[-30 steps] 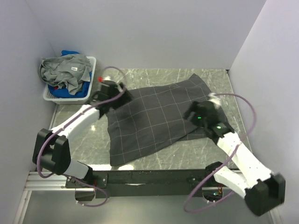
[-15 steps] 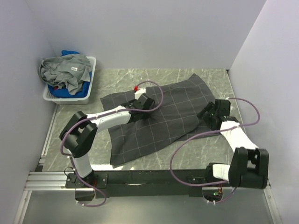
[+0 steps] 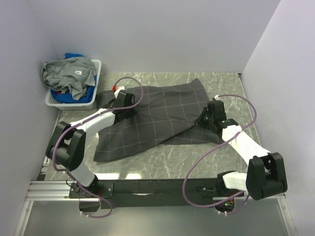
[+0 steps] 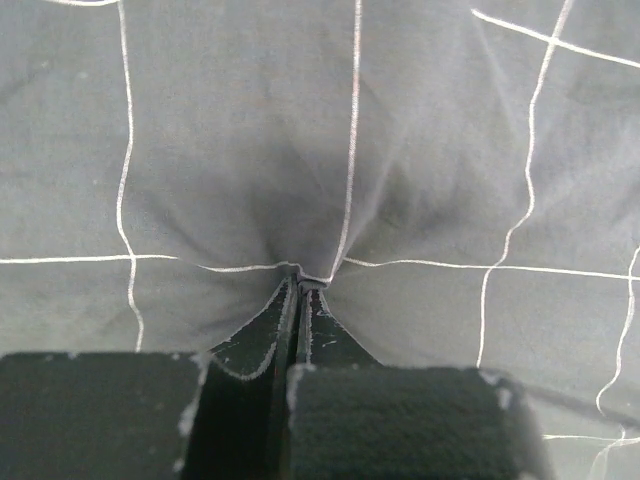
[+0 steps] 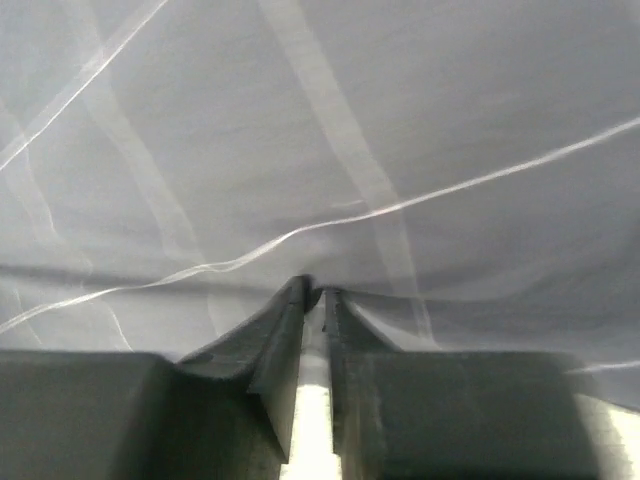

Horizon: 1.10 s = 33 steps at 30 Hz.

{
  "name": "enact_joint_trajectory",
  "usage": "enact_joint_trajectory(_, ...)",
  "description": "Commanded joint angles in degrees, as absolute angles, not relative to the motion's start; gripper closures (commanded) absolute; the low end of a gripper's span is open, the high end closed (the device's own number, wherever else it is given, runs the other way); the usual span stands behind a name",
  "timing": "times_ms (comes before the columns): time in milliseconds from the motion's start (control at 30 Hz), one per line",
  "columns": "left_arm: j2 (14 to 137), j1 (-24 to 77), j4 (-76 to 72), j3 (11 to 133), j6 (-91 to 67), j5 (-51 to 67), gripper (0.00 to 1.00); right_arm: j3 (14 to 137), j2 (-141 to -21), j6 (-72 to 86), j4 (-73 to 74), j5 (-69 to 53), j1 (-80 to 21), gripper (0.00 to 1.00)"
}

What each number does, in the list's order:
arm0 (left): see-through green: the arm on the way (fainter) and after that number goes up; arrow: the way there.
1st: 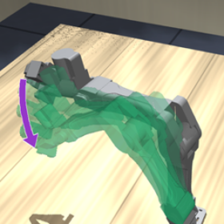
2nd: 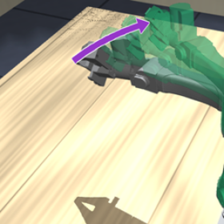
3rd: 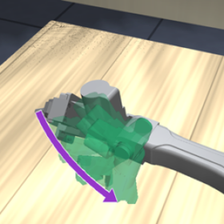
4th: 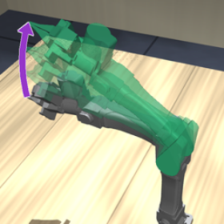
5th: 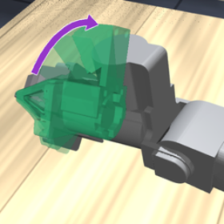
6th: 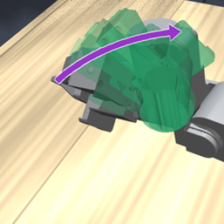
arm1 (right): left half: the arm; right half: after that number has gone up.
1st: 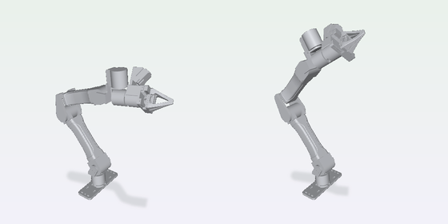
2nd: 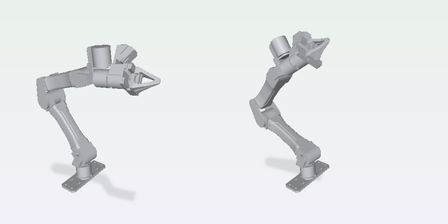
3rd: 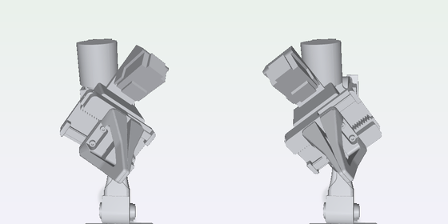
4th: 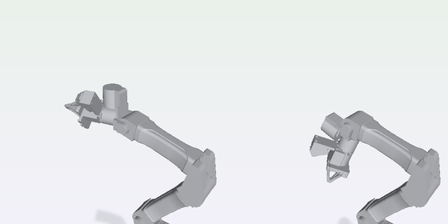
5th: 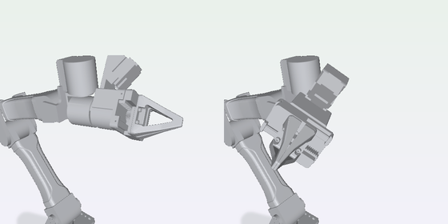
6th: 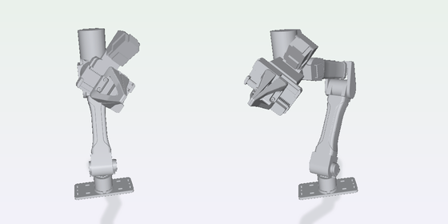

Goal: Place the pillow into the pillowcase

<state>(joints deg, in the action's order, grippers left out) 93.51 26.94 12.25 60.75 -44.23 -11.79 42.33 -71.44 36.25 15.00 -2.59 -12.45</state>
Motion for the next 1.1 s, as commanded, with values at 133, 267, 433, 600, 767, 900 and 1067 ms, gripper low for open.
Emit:
enact_joint_trajectory(133, 90.35, 23.38, 13.45, 54.75, -45.26, -9.32, 0.99, 32.09, -63.92, 38.05, 11.69, -0.46, -5.9, 0.22)
enact_joint_trajectory(267, 89.13, 23.38, 13.89, 55.37, -45.53, -9.14, 0.99, 28.4, -61.96, 39.29, 10.55, -4.21, 1.82, 0.19)
enact_joint_trajectory(433, 88.07, 23.38, 12.57, 54.15, -45.62, -8.09, 0.99, 24.27, -61.79, 41.04, 8.44, -4.66, 6.68, 0.25)
enact_joint_trajectory(600, 88.77, 23.47, 11.78, 53.88, -45.61, -6.33, 0.99, 23.99, -62.75, 43.5, 9.39, -3.43, 8.52, 0.25)
enact_joint_trajectory(767, 88.68, 23.64, 11.25, 53.88, -45.62, -5.89, 0.99, 25.84, -66.18, 46.75, 12.04, -3.52, 9.49, 0.34)
enact_joint_trajectory(900, 88.51, 23.82, 11.08, 53.88, -45.44, -5.71, 0.99, 25.66, -66.97, 47.81, 12.39, -3.7, 10.28, 0.48)
enact_joint_trajectory(1067, 88.42, 24.61, 10.81, 53.79, -45.61, -5.45, 0.99, 28.03, -69.43, 44.92, 13.01, -4.83, 17.65, 1.0)
